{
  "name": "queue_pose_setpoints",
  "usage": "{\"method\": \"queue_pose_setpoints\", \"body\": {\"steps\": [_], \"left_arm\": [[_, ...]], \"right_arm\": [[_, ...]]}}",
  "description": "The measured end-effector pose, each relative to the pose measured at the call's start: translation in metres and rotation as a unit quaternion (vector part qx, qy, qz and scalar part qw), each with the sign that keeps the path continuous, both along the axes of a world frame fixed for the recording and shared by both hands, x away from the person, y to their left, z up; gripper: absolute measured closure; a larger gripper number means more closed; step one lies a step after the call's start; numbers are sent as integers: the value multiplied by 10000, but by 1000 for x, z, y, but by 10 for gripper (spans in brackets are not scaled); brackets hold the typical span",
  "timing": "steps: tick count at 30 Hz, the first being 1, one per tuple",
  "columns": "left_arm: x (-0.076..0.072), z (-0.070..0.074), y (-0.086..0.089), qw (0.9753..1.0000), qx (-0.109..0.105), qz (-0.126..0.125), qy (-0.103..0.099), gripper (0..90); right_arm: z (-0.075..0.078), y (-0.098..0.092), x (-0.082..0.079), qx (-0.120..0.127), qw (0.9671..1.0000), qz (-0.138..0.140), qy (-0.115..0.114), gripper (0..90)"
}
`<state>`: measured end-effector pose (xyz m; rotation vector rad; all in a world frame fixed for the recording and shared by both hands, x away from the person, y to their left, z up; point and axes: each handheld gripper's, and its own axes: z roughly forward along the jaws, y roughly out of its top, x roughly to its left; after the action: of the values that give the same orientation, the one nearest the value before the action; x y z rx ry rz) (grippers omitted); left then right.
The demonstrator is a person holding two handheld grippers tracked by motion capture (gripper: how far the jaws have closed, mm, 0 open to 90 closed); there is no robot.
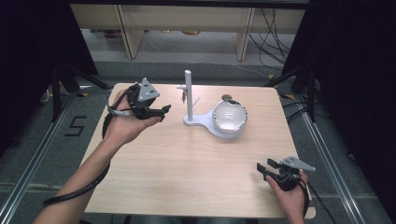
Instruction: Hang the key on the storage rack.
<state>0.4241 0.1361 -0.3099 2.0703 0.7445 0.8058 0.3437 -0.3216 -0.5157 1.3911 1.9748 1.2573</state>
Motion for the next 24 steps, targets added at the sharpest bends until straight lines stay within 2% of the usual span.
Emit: {"method": "queue_pose_setpoints", "body": {"steps": [6,7,8,13,15,16,17,20,24], "left_arm": [[-10,-10,2,9999,-101,-19,-15,376],[-12,-12,3,9999,-99,-30,-29,376],[-13,-14,3,9999,-103,-19,-18,375],[-18,-25,6,9998,-199,4,-29,375],[-20,-30,8,9995,-308,52,-36,375],[-21,-30,9,9996,-265,44,-26,375],[-21,-33,10,9995,-304,30,-41,373],[-23,-40,14,9991,-390,77,-118,360],[-25,-48,20,9987,-476,93,-152,356]], "right_arm": [[1,0,-1,11,10000,6,14,445],[2,3,-3,181,9997,-62,151,445],[2,0,-2,-3,10000,12,50,444],[2,0,-2,-2,10000,19,28,444],[2,0,-2,-11,10000,24,5,444],[1,1,-2,76,10000,21,58,444],[2,0,-2,7,10000,15,30,444],[2,1,-2,64,10000,14,72,444],[2,0,-2,-13,10000,31,-1,444]]}}
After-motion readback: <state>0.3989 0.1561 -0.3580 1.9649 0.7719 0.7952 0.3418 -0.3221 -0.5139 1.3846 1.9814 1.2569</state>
